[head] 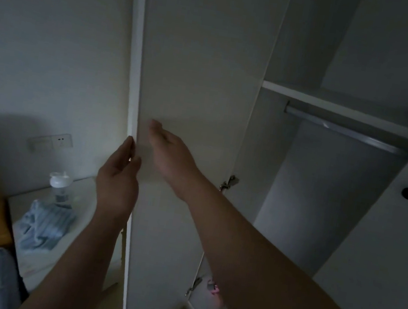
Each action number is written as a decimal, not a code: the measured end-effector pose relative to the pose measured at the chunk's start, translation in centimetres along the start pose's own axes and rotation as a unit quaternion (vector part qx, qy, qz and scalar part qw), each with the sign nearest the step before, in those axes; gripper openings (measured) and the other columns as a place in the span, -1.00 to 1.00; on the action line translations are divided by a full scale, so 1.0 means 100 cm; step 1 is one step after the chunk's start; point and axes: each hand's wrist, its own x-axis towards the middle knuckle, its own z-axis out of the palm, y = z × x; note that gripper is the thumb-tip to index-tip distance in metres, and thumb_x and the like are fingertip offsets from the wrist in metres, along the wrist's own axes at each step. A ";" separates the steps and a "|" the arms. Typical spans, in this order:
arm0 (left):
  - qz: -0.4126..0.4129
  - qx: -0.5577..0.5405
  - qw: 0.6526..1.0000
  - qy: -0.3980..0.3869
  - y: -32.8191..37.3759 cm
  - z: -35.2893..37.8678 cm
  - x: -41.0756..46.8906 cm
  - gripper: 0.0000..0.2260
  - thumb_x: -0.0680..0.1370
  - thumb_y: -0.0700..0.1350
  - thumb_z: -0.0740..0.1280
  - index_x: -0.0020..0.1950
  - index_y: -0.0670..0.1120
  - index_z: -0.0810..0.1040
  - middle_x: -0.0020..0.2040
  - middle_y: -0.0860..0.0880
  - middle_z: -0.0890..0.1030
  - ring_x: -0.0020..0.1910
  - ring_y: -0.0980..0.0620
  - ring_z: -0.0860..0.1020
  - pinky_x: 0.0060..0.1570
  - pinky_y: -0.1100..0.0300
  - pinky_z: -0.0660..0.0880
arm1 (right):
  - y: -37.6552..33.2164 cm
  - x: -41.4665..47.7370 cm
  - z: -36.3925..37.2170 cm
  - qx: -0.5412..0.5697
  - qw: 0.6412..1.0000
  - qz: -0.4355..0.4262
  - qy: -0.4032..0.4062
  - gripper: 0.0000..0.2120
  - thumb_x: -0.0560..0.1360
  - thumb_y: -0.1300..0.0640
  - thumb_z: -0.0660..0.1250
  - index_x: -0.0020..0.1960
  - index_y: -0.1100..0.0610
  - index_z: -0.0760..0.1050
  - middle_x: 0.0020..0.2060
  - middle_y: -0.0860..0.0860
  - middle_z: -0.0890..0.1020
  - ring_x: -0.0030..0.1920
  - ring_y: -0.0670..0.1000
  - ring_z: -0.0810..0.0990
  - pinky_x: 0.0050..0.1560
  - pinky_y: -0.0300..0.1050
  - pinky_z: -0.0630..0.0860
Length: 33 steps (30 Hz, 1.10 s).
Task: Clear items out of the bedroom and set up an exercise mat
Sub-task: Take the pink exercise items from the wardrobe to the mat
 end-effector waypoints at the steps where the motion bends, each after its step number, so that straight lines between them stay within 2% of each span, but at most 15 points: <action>1: -0.002 0.004 1.000 -0.005 -0.002 -0.002 0.002 -0.56 0.61 -0.33 0.26 0.48 -0.11 0.41 0.42 -0.01 0.49 0.39 0.15 0.44 0.45 0.14 0.31 | 0.000 0.003 0.003 0.006 1.000 0.002 -0.008 -0.45 0.69 -0.17 0.00 0.55 0.12 0.30 0.52 0.06 0.35 0.52 0.03 0.28 0.53 -0.01 0.19; 4: -0.004 0.025 0.999 -0.022 -0.009 -0.006 0.006 -0.51 0.60 -0.36 0.24 0.52 -0.10 0.36 0.47 0.02 0.42 0.45 0.17 0.36 0.50 0.11 0.25 | 0.000 0.015 0.009 0.016 0.999 0.016 -0.025 -0.45 0.69 -0.17 0.00 0.56 0.12 0.27 0.54 0.06 0.30 0.54 0.04 0.25 0.53 -0.01 0.17; 8: 0.005 0.048 0.998 -0.045 -0.016 -0.012 0.010 -0.48 0.61 -0.37 0.22 0.55 -0.07 0.31 0.51 0.06 0.36 0.48 0.20 0.29 0.51 0.17 0.18 | 0.004 0.025 0.012 0.037 0.999 0.020 -0.014 -0.46 0.69 -0.16 0.03 0.52 0.13 0.34 0.50 0.09 0.37 0.51 0.05 0.31 0.50 -0.03 0.22; 12: 0.038 0.065 0.997 -0.008 -0.023 -0.007 0.004 -0.50 0.57 -0.35 0.28 0.48 -0.03 0.42 0.43 0.06 0.48 0.42 0.18 0.40 0.48 0.17 0.26 | 0.014 0.021 0.005 0.072 0.997 0.014 -0.012 -0.49 0.68 -0.17 0.06 0.49 0.09 0.39 0.47 0.02 0.42 0.47 0.00 0.35 0.46 -0.07 0.26; 14: 0.098 0.109 0.989 0.030 -0.025 0.004 -0.009 -0.53 0.51 -0.35 0.33 0.37 -0.01 0.51 0.36 0.09 0.52 0.37 0.19 0.44 0.43 0.20 0.30 | 0.024 0.013 -0.006 0.089 0.995 0.029 0.022 -0.49 0.67 -0.18 0.08 0.39 0.15 0.49 0.38 0.06 0.52 0.39 0.05 0.46 0.41 -0.01 0.36; 16: 0.143 0.153 0.977 0.035 -0.029 0.020 -0.025 -0.55 0.46 -0.34 0.37 0.30 0.00 0.55 0.30 0.10 0.54 0.32 0.18 0.45 0.38 0.22 0.32 | 0.038 0.002 -0.027 0.074 0.993 0.040 0.083 -0.50 0.65 -0.16 0.14 0.29 0.21 0.55 0.27 0.13 0.60 0.29 0.09 0.55 0.37 0.08 0.43; 17: 0.142 0.155 0.977 0.022 -0.033 0.029 -0.031 -0.57 0.46 -0.33 0.38 0.27 0.01 0.56 0.26 0.12 0.55 0.30 0.17 0.46 0.36 0.21 0.33 | 0.047 -0.006 -0.041 0.057 0.991 0.037 0.111 -0.55 0.65 -0.14 0.17 0.33 0.16 0.55 0.27 0.08 0.61 0.28 0.04 0.56 0.37 0.02 0.44; 19: 0.081 0.118 0.989 -0.037 -0.041 0.051 -0.044 -0.62 0.49 -0.33 0.37 0.21 0.04 0.59 0.19 0.17 0.59 0.25 0.15 0.51 0.30 0.21 0.38 | 0.064 -0.025 -0.073 0.020 0.983 0.027 0.182 -0.63 0.63 -0.06 0.25 0.37 0.07 0.54 0.26 -0.04 0.62 0.25 -0.10 0.57 0.35 -0.15 0.44; 22: -0.014 0.039 0.991 -0.131 -0.053 0.090 -0.063 -0.69 0.52 -0.39 0.33 0.10 -0.03 0.65 0.07 0.04 0.68 0.11 0.10 0.61 0.20 0.19 0.48 | 0.099 -0.050 -0.127 -0.018 0.938 0.067 0.339 -0.73 0.57 0.03 0.34 0.22 0.06 0.64 0.04 -0.08 0.70 0.01 -0.14 0.64 0.19 -0.22 0.53; 25: -0.076 -0.030 0.977 -0.197 -0.055 0.136 -0.082 -0.74 0.53 -0.42 0.31 0.01 -0.09 0.66 -0.02 -0.05 0.70 0.02 0.04 0.64 0.19 0.14 0.50 | 0.128 -0.076 -0.183 -0.014 0.881 0.120 0.457 -0.68 0.42 -0.08 0.31 0.09 -0.02 0.65 -0.04 -0.08 0.71 0.00 -0.05 0.67 0.18 0.02 0.57; 26: -0.094 -0.054 0.969 -0.221 -0.054 0.152 -0.087 -0.73 0.53 -0.42 0.31 -0.02 -0.09 0.67 -0.04 -0.07 0.70 0.01 0.01 0.63 0.19 0.14 0.50 | 0.134 -0.085 -0.201 -0.002 0.864 0.127 0.487 -0.70 0.40 -0.08 0.31 0.07 -0.05 0.63 -0.07 -0.08 0.71 -0.02 -0.04 0.68 0.15 0.05 0.59; 28: -0.127 -0.080 0.949 -0.277 -0.049 0.184 -0.098 -0.72 0.53 -0.44 0.30 -0.03 -0.08 0.67 -0.07 -0.08 0.69 -0.02 -0.03 0.63 0.11 0.16 0.50 | 0.143 -0.104 -0.233 0.019 0.833 0.141 0.535 -0.76 0.43 -0.01 0.35 0.09 -0.06 0.58 -0.10 -0.07 0.69 -0.09 -0.03 0.67 0.07 0.02 0.62; 30: -0.151 -0.100 0.925 -0.334 -0.040 0.211 -0.108 -0.73 0.54 -0.44 0.28 -0.01 -0.12 0.66 -0.11 -0.08 0.70 -0.08 -0.01 0.63 0.06 0.17 0.51 | 0.147 -0.120 -0.259 0.044 0.806 0.141 0.572 -0.74 0.48 0.06 0.38 0.16 0.00 0.52 -0.08 -0.02 0.67 -0.13 0.00 0.64 -0.02 -0.02 0.59; 33: -0.177 -0.109 0.896 -0.393 -0.027 0.245 -0.120 -0.79 0.58 -0.38 0.26 0.10 -0.19 0.63 -0.05 -0.14 0.69 -0.05 -0.03 0.63 0.09 0.10 0.51 | 0.152 -0.133 -0.290 0.025 0.784 0.149 0.602 -0.69 0.50 0.07 0.40 0.22 0.04 0.46 -0.04 0.01 0.64 -0.08 0.05 0.60 0.03 -0.03 0.53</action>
